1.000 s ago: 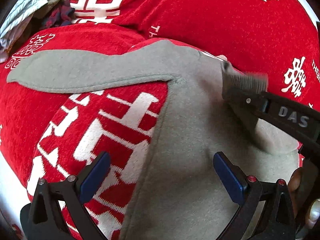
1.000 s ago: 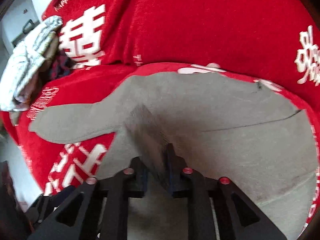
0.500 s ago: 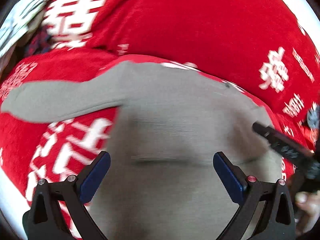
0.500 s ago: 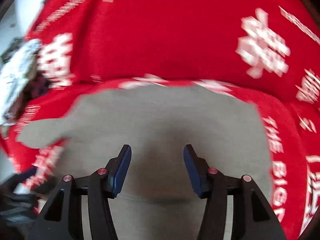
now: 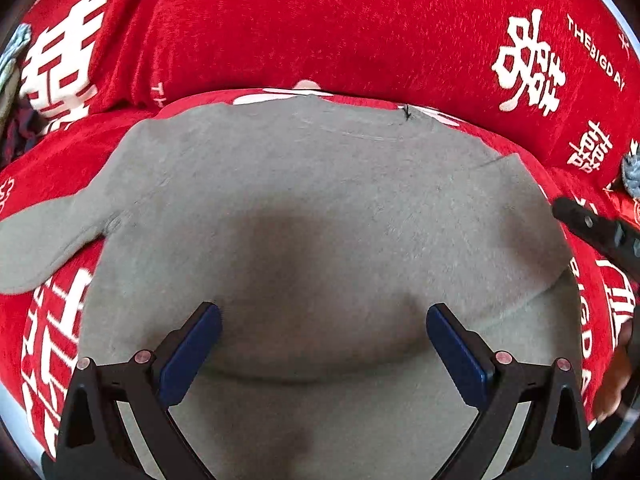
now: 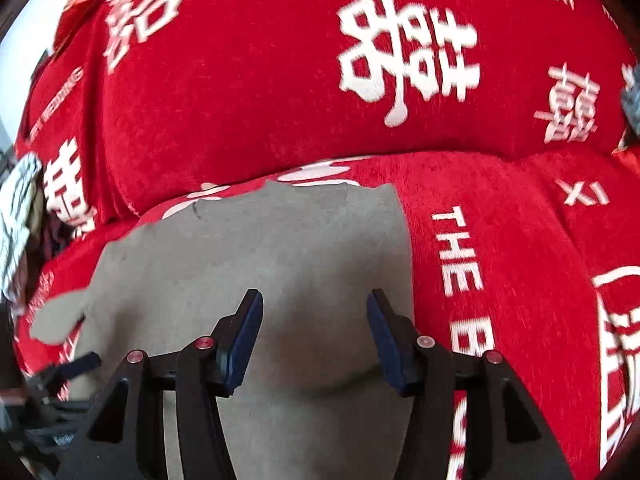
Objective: Fold small clothes
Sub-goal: 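Move the left gripper toward the other sleeve's cuff, then close the left gripper on the other sleeve cuff and lift it, then carry the held sleeve across the sweater body toward the right gripper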
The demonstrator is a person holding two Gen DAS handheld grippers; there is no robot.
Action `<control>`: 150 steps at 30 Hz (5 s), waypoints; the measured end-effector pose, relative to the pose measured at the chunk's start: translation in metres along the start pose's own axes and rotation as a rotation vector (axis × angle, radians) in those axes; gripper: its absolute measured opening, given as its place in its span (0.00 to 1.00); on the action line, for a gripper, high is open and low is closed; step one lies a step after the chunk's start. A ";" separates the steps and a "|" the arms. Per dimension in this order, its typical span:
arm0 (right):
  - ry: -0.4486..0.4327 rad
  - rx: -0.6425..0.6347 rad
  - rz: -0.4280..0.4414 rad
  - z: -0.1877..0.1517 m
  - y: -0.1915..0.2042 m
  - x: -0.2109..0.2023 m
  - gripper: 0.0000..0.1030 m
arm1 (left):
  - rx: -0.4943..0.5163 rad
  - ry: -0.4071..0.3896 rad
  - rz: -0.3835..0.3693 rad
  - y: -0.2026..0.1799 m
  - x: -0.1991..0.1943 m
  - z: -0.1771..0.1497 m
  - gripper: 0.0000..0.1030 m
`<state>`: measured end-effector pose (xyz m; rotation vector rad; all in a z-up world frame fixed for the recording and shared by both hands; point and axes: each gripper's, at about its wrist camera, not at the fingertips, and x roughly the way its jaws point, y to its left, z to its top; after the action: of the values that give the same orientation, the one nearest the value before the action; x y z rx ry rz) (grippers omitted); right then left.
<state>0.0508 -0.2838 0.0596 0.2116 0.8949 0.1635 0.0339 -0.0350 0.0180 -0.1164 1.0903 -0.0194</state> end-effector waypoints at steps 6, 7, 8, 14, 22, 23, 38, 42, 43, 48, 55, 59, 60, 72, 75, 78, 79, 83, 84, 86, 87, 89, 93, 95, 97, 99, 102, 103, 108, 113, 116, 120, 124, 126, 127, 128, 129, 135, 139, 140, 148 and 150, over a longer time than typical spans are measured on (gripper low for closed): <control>0.144 0.023 0.036 0.031 -0.014 0.069 0.56 | 0.041 -0.012 0.062 -0.009 0.018 -0.002 1.00; 0.146 0.014 0.040 0.034 -0.016 0.077 0.56 | 0.045 -0.020 0.062 -0.009 0.018 -0.003 1.00; 0.138 0.004 0.046 0.039 -0.018 0.083 0.56 | 0.049 -0.030 0.059 -0.009 0.017 -0.004 1.00; 0.183 0.118 0.073 0.068 -0.040 0.109 0.56 | 0.059 -0.049 0.054 -0.008 0.015 -0.005 1.00; 0.125 -0.071 -0.078 0.021 0.014 0.055 0.57 | -0.010 -0.055 0.057 0.007 0.007 -0.012 1.00; 0.126 -0.104 -0.095 0.011 0.023 0.055 0.57 | 0.009 -0.056 0.075 0.003 0.008 -0.014 1.00; 0.066 -0.207 -0.152 -0.056 0.104 0.024 0.61 | -0.078 -0.132 0.051 0.061 -0.039 -0.027 1.00; 0.057 -0.238 -0.147 -0.066 0.123 0.020 0.61 | -0.307 -0.156 0.120 0.156 -0.052 -0.025 1.00; 0.060 -0.247 -0.142 -0.068 0.128 0.022 0.61 | -0.394 -0.154 0.134 0.188 -0.053 -0.027 1.00; 0.081 -0.280 -0.124 -0.079 0.148 0.024 0.61 | -0.749 -0.114 0.292 0.322 -0.048 -0.049 1.00; 0.101 -0.354 -0.123 -0.087 0.178 0.029 0.61 | -0.988 -0.060 0.540 0.408 -0.032 -0.040 1.00; 0.108 -0.375 -0.143 -0.089 0.185 0.030 0.61 | -1.018 -0.038 0.579 0.432 -0.022 -0.014 1.00; 0.108 -0.376 -0.147 -0.089 0.185 0.031 0.61 | -1.039 -0.033 0.584 0.437 -0.022 -0.012 1.00; 0.123 -0.386 -0.173 -0.087 0.196 0.035 0.61 | -0.976 -0.162 0.375 0.471 -0.038 -0.004 0.17; 0.121 -0.392 -0.167 -0.086 0.200 0.034 0.61 | -0.982 -0.200 0.323 0.475 -0.048 -0.017 0.16; 0.120 -0.410 -0.161 -0.084 0.208 0.035 0.61 | -0.919 -0.233 0.416 0.464 -0.062 -0.023 0.16; 0.119 -0.420 -0.160 -0.082 0.212 0.037 0.61 | -0.896 -0.236 0.445 0.459 -0.065 -0.023 0.16; 0.101 -0.442 -0.143 -0.064 0.238 0.052 0.61 | -0.843 -0.264 0.481 0.450 -0.080 -0.020 0.16; 0.104 -0.445 -0.129 -0.057 0.247 0.059 0.61 | -0.833 -0.272 0.482 0.446 -0.085 -0.018 0.16; 0.106 -0.449 -0.113 -0.047 0.264 0.072 0.61 | -0.813 -0.289 0.485 0.440 -0.093 -0.016 0.16; 0.109 -0.455 -0.101 -0.040 0.277 0.082 0.61 | -0.807 -0.295 0.485 0.438 -0.096 -0.015 0.16; 0.131 -0.457 -0.081 -0.031 0.300 0.101 0.61 | -0.800 -0.299 0.481 0.436 -0.104 -0.016 0.16; 0.174 -0.460 -0.102 -0.023 0.340 0.141 0.61 | -0.812 -0.287 0.449 0.444 -0.109 -0.017 0.16; 0.217 -0.483 -0.112 -0.029 0.361 0.161 0.61 | -0.812 -0.284 0.442 0.446 -0.112 -0.017 0.16; 0.216 -0.515 -0.092 -0.038 0.379 0.165 0.61 | -0.802 -0.285 0.447 0.444 -0.115 -0.015 0.16; 0.281 -0.521 0.104 -0.043 0.391 0.159 0.59 | -0.791 -0.282 0.447 0.441 -0.117 -0.013 0.16; 0.273 -0.453 0.171 -0.040 0.382 0.138 0.59 | -0.764 -0.282 0.465 0.430 -0.120 -0.007 0.16; 0.239 -0.464 0.118 -0.038 0.376 0.129 0.59 | -0.754 -0.284 0.467 0.425 -0.122 -0.005 0.16; 0.169 -0.468 0.020 -0.034 0.322 0.090 0.60 | -0.706 -0.284 0.462 0.394 -0.127 0.009 0.16; 0.150 -0.430 -0.049 -0.032 0.260 0.064 0.61 | -0.631 -0.274 0.444 0.349 -0.128 0.029 0.16; 0.151 -0.405 -0.061 -0.039 0.231 0.052 0.61 | -0.588 -0.264 0.415 0.319 -0.127 0.041 0.16; 0.142 -0.388 -0.081 -0.044 0.203 0.037 0.61 | -0.532 -0.244 0.385 0.278 -0.122 0.056 0.16; 0.119 -0.365 -0.084 -0.046 0.183 0.022 0.61 | -0.476 -0.218 0.352 0.232 -0.114 0.069 0.16; 0.105 -0.361 -0.103 -0.045 0.170 0.014 0.61 | -0.442 -0.212 0.346 0.210 -0.111 0.075 0.16; 0.101 -0.357 -0.109 -0.045 0.166 0.011 0.61 | -0.425 -0.208 0.338 0.198 -0.110 0.077 0.16; 0.097 -0.350 -0.111 -0.044 0.160 0.008 0.61 | -0.407 -0.202 0.333 0.185 -0.107 0.081 0.16; 0.094 -0.339 -0.112 -0.043 0.152 0.005 0.61 | -0.394 -0.198 0.330 0.174 -0.106 0.083 0.16; 0.076 -0.255 -0.135 -0.033 0.109 -0.010 0.61 | -0.308 -0.175 0.294 0.102 -0.095 0.102 0.16; 0.065 -0.220 -0.151 -0.028 0.084 -0.018 0.61 | -0.268 -0.170 0.274 0.059 -0.091 0.112 0.16; 0.063 -0.214 -0.154 -0.028 0.078 -0.020 0.61 | -0.257 -0.169 0.269 0.049 -0.090 0.114 0.16; 0.040 -0.145 -0.163 -0.024 0.036 -0.031 0.61 | -0.160 -0.173 0.240 -0.020 -0.088 0.116 0.16; 0.036 -0.128 -0.159 -0.026 0.028 -0.031 0.61 | -0.127 -0.177 0.236 -0.040 -0.088 0.114 0.16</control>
<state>0.0094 -0.2607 0.0744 0.0179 0.9297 0.0767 0.0960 -0.0590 0.1517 -0.1007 0.9225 0.2676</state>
